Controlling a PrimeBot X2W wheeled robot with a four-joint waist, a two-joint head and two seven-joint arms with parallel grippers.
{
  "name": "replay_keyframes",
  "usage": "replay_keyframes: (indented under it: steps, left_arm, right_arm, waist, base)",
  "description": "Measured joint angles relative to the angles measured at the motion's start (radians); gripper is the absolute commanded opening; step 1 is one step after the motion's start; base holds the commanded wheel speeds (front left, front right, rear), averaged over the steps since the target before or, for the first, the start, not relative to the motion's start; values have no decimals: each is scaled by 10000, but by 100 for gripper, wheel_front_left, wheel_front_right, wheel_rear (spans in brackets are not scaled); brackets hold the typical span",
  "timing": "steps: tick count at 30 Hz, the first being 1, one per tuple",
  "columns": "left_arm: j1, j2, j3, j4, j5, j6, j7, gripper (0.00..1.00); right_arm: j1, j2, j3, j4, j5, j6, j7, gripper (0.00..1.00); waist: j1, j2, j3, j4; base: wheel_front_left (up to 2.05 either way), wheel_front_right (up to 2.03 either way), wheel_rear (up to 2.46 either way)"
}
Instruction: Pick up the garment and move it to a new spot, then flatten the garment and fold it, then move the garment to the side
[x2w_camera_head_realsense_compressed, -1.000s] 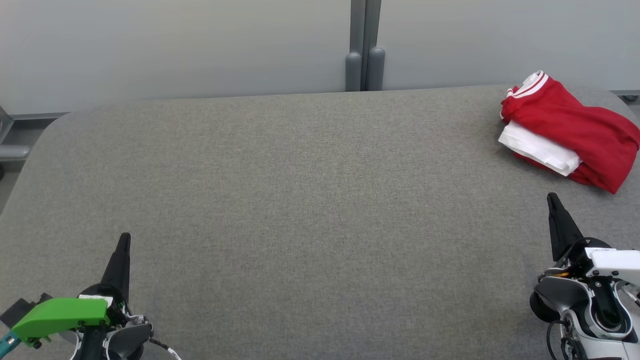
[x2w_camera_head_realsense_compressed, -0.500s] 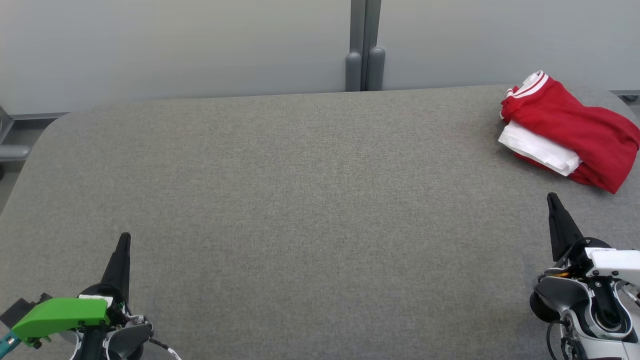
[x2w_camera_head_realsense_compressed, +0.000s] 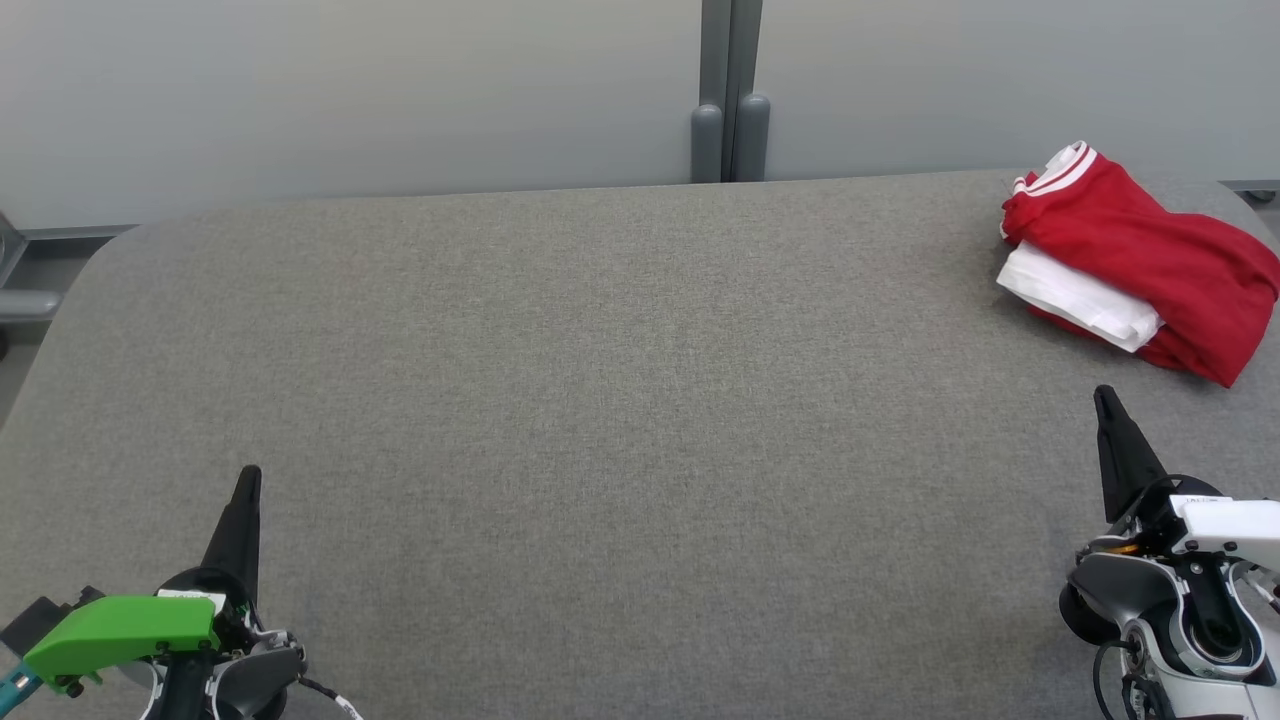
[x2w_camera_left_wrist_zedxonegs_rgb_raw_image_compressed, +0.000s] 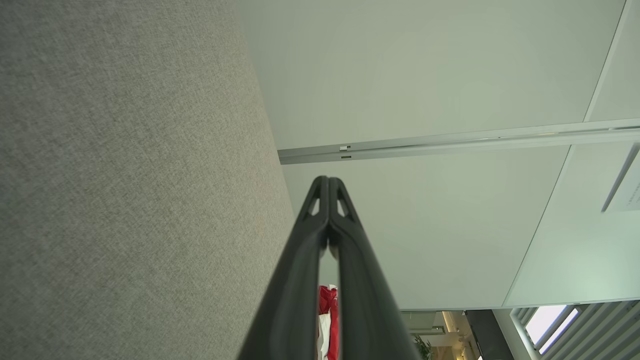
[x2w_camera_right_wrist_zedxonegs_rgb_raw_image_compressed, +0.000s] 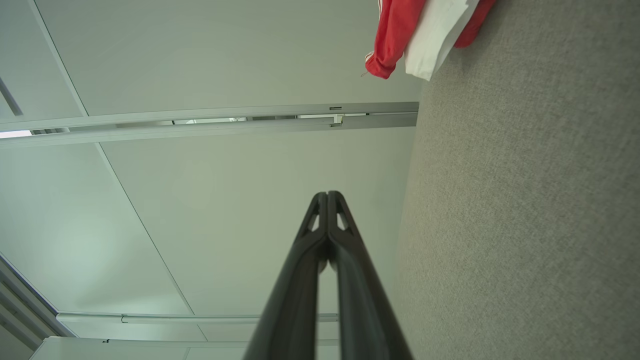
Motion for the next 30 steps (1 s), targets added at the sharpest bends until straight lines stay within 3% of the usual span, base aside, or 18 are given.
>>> replay_keyframes:
  steps: [30]
  left_arm:
    - [0,0,0,0,0,-15,0,0]
  right_arm:
    - [0,0,0,-2,0,0,0,0]
  waist:
    - [0,0,0,0]
  base:
    - [0,0,0]
